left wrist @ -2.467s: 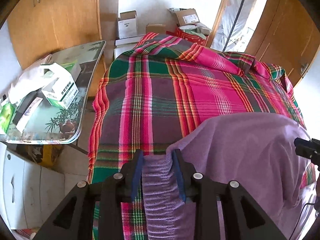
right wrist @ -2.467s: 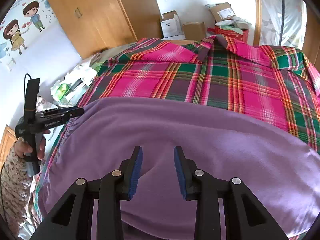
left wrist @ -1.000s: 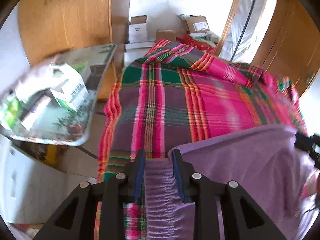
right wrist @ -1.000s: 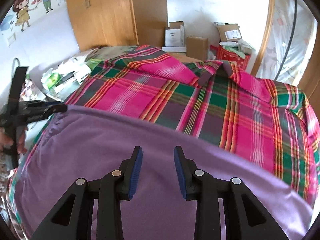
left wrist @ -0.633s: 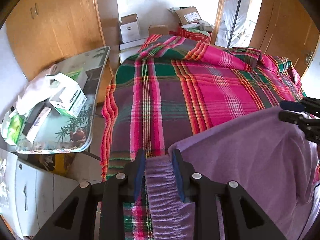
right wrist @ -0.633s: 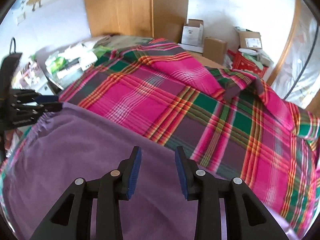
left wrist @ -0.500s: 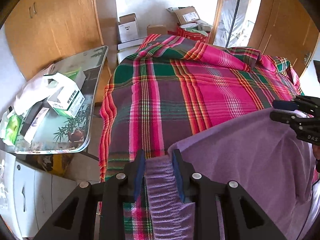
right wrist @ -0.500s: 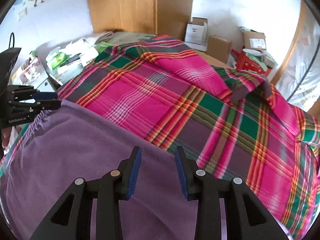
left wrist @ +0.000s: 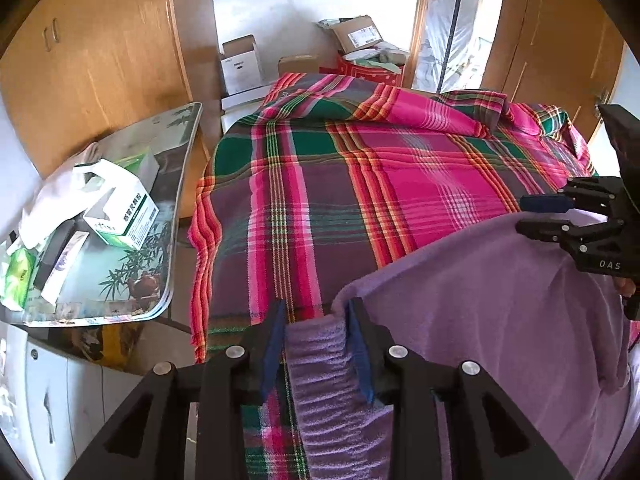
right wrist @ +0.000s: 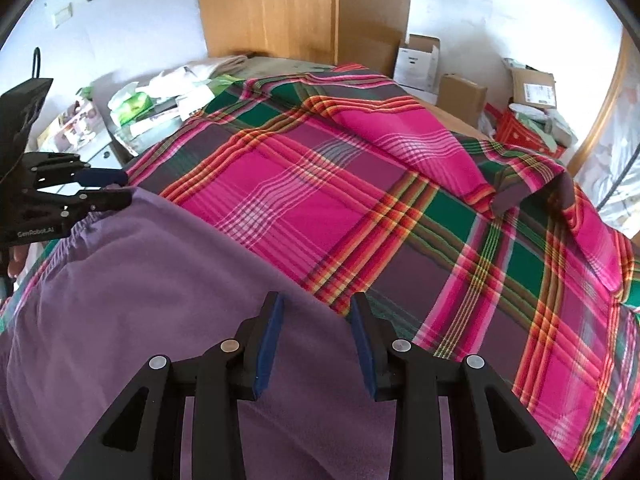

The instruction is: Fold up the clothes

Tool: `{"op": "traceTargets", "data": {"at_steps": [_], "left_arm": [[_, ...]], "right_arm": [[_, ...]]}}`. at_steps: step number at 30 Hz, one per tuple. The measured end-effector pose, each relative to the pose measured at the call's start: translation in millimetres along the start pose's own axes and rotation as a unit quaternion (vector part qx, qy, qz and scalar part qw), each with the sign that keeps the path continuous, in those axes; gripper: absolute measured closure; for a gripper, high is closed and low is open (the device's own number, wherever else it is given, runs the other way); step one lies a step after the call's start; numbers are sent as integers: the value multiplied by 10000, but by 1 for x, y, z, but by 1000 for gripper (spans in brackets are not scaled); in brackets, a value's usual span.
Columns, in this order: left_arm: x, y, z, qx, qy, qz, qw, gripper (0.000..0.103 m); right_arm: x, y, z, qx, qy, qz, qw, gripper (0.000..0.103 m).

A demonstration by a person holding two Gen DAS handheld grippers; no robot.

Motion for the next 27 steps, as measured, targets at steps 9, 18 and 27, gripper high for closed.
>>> {"op": "traceTargets", "data": {"at_steps": [9, 18, 27], "left_arm": [[0, -1, -2, -80, 36, -135, 9999, 68], [4, -4, -3, -18, 89, -206, 9997, 76], [25, -9, -9, -53, 141, -499, 9986, 76]], "right_arm": [[0, -1, 3, -62, 34, 131, 9999, 75], [6, -8, 18, 72, -349, -35, 9994, 99], [45, -22, 28, -151, -406, -506, 9978, 99]]}}
Point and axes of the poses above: each gripper's, at about its wrist camera, not at the fingertips, and x roughly against the way its jaws point, z to its left, y to its top, the point moved 5 cm from there along -x, roughly the way its jaws point, and after that the axes turned 15 degrees about z, right-handed, at the moved point
